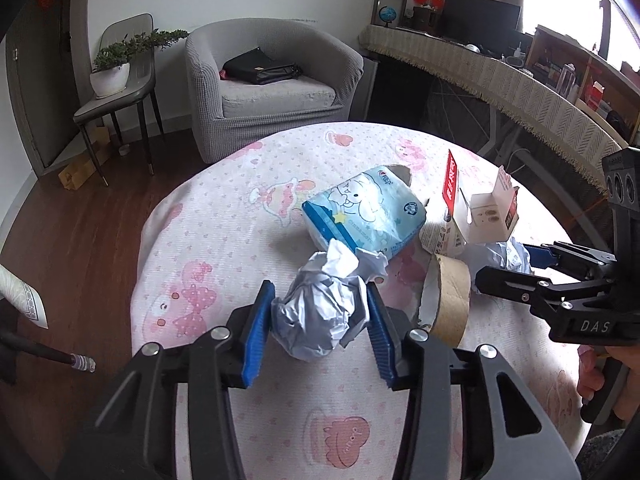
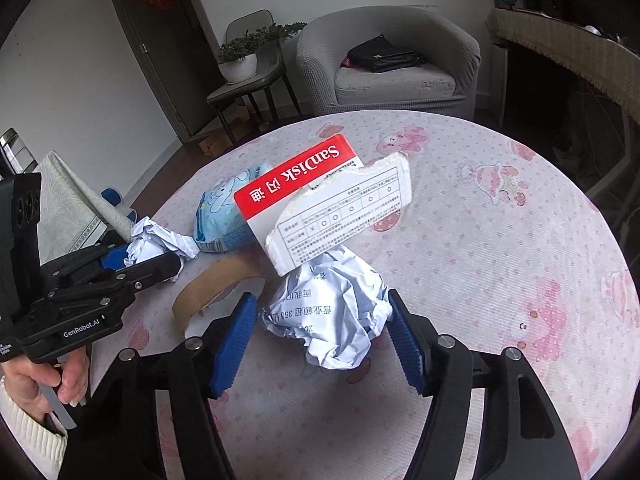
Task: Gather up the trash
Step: 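Grasp a crumpled paper ball with the left tool while the right tool grasps another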
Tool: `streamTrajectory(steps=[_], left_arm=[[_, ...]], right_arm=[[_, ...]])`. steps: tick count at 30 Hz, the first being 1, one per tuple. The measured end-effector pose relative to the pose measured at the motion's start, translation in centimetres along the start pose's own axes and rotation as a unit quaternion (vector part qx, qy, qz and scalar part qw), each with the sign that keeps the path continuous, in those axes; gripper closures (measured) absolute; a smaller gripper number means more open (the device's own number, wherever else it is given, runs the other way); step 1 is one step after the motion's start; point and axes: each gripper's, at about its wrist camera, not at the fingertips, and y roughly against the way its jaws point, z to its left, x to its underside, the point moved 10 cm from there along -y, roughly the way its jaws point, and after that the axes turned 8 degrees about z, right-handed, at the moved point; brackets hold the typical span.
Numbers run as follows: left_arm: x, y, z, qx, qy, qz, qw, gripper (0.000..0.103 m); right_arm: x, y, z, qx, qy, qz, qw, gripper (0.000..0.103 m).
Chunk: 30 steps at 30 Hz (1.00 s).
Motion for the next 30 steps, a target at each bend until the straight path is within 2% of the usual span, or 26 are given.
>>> streamTrajectory(steps=[5, 14, 22, 30], left_arm=[[0.5, 1.4, 0.2, -0.006, 0.003, -0.008, 0.9999, 0.055], [1.5, 4.0, -0.8, -0.035, -0.021, -0.016, 0.9991, 0.055], [2.9, 6.0, -1.4, -0.033, 0.0, -0.02, 0.9993, 0.055], [4.7, 8.0, -0.8, -0.036, 0.027, -0.024, 0.9987, 0.055]], right_arm=[[-0.1, 0.2, 0.0, -0.001, 0.002, -0.002, 1.0, 0.046], [0.8, 1.5, 0.8, -0.003, 0.01, 0.01, 1.0, 0.047], [1.5, 3.5, 1.8, -0.015, 0.015, 0.016, 1.0, 0.047], [2.1, 4.9, 4.6, -0.037, 0.037, 0.01, 0.999, 0.047]])
